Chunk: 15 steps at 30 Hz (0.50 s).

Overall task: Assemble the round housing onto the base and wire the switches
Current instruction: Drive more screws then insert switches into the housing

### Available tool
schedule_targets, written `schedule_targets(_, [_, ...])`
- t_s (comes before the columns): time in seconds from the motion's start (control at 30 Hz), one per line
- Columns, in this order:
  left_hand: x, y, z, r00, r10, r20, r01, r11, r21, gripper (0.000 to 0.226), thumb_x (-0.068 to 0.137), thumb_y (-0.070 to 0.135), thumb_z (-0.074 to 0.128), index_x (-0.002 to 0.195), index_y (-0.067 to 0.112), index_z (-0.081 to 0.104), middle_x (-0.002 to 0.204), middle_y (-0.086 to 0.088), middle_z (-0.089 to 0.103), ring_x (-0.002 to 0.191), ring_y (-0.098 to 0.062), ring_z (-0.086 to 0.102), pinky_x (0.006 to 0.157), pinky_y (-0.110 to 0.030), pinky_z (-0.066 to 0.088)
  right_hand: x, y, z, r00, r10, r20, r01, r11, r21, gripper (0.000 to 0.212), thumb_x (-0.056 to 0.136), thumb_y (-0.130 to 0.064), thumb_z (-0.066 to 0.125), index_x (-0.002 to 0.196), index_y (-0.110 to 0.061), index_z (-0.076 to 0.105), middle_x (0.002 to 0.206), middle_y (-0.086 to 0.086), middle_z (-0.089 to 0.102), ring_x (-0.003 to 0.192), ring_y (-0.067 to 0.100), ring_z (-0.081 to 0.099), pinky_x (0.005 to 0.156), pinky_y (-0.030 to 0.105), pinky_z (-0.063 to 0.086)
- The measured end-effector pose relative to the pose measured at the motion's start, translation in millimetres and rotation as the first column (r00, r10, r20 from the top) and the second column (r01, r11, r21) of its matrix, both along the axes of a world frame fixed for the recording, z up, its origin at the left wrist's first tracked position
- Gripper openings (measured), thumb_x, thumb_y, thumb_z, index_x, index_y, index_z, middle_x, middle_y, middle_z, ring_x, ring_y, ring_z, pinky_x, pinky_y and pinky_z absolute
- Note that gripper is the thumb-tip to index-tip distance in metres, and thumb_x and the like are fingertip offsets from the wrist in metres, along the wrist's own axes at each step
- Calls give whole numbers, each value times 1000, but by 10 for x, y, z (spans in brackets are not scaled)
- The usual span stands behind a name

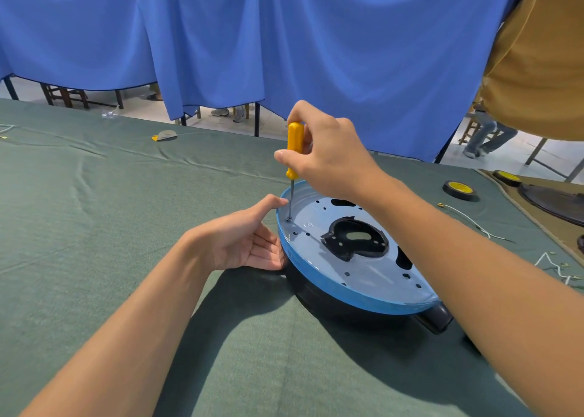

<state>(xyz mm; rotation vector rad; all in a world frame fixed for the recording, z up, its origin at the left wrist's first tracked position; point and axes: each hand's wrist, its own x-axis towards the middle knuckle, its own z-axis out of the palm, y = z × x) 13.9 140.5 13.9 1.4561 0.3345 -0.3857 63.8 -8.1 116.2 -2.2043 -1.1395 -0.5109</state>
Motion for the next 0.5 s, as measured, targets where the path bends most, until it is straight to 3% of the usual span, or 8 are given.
schedule_targets(0.07, [-13,-23,26,1000,12,9,-13,998,55,73,74,62,64,103,-5,59,84,-21,65,69,-29,67,66,-31,59,9,25,10,999,-32,5,32,999,-31,30,86,-34,65,84,-20,38,63,-4,43,67,26,45,61,33,34])
schedule_targets(0.17, [-44,-69,103,1000,-3,11,0,983,184,83,77,76,48,97,-3,63,82,-18,67,69,-26,68,62,-28,56,4,32,11,999,-31,-10,31,999,-37,32,87,-35,63,82,-19,36,62,-3,41,68,27,43,60,31,30])
schedule_targets(0.27, [-70,-140,163,999,-20,35,6,930,368,89,72,90,32,84,8,65,75,-9,68,62,-19,58,59,-28,39,0,9,7,1000,-25,-3,25,1000,-12,31,87,-36,62,84,-18,38,62,-2,41,66,26,42,58,33,33])
schedule_targets(0.37, [-75,-179,150,995,-18,94,-34,853,521,74,85,79,26,70,15,61,66,-1,61,65,-17,41,64,-34,29,1,-22,-29,999,-34,-17,33,999,-17,30,88,-38,62,85,-18,40,65,-2,42,64,22,43,58,34,36])
schedule_targets(0.5, [-77,-181,156,995,-33,91,-25,817,576,65,95,67,25,67,22,62,56,5,63,66,-17,45,64,-33,30,9,-48,-106,996,-43,-80,43,999,4,30,88,-37,63,83,-20,39,66,-2,40,63,19,43,59,34,37])
